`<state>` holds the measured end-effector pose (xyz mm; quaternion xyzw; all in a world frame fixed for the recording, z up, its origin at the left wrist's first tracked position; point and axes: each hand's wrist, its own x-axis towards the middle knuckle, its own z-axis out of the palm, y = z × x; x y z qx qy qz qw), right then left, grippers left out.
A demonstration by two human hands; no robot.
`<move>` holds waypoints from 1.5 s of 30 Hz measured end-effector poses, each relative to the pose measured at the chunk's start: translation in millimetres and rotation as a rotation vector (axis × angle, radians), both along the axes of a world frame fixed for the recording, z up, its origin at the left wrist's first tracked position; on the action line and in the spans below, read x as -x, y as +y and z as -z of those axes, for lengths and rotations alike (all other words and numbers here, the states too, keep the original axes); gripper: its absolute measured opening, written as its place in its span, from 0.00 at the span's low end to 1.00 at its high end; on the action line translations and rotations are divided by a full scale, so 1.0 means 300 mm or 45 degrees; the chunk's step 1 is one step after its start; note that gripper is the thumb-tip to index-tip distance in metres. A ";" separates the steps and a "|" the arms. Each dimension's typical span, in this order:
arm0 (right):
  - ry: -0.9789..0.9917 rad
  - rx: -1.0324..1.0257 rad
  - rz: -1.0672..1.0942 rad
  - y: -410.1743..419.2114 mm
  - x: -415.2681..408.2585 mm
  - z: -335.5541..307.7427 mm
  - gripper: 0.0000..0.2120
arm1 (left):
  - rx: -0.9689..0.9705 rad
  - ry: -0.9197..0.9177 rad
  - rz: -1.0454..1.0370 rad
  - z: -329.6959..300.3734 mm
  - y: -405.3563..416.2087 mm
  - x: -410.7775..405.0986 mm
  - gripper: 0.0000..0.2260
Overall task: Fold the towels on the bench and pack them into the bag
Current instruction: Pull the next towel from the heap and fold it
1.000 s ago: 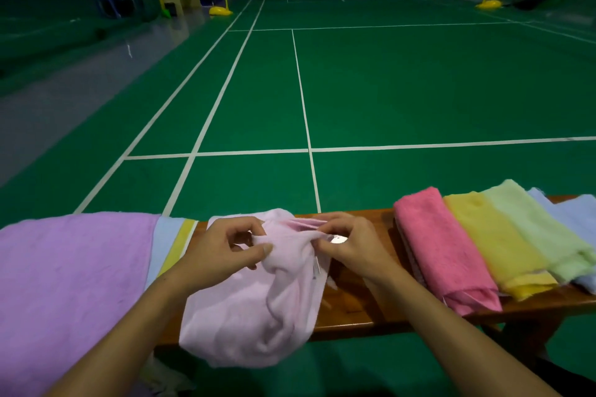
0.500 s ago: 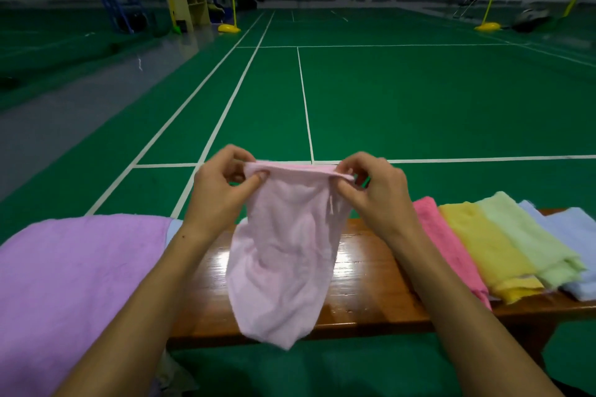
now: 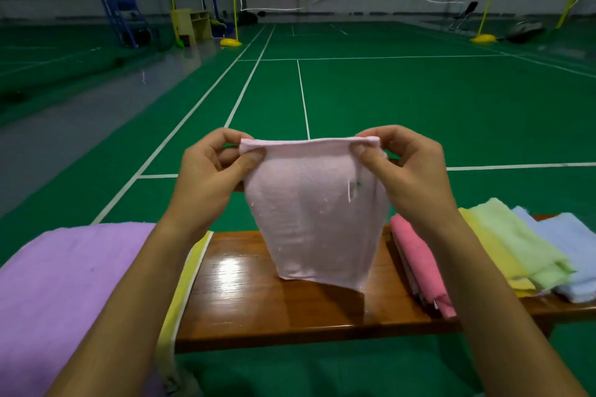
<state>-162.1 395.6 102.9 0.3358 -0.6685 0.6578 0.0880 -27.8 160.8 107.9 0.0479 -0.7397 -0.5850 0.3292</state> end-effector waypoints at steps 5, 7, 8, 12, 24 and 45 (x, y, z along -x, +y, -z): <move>0.021 0.130 -0.008 0.047 -0.069 -0.045 0.04 | -0.055 0.088 0.027 -0.033 0.033 -0.059 0.11; 0.021 0.137 0.006 0.050 -0.070 -0.045 0.05 | -0.064 0.097 0.031 -0.031 0.034 -0.060 0.11; 0.008 0.121 0.012 0.047 -0.061 -0.035 0.05 | -0.063 0.087 0.028 -0.022 0.030 -0.053 0.11; -0.037 -0.101 0.084 0.000 0.029 0.077 0.03 | -0.064 -0.041 -0.035 0.069 0.002 0.007 0.10; -0.050 -0.817 0.450 -0.203 0.239 0.549 0.06 | -0.258 -0.476 -0.283 0.518 -0.109 0.275 0.08; -0.194 -0.980 -0.130 0.020 -0.010 0.617 0.07 | 0.676 -0.807 0.177 0.620 -0.028 -0.028 0.10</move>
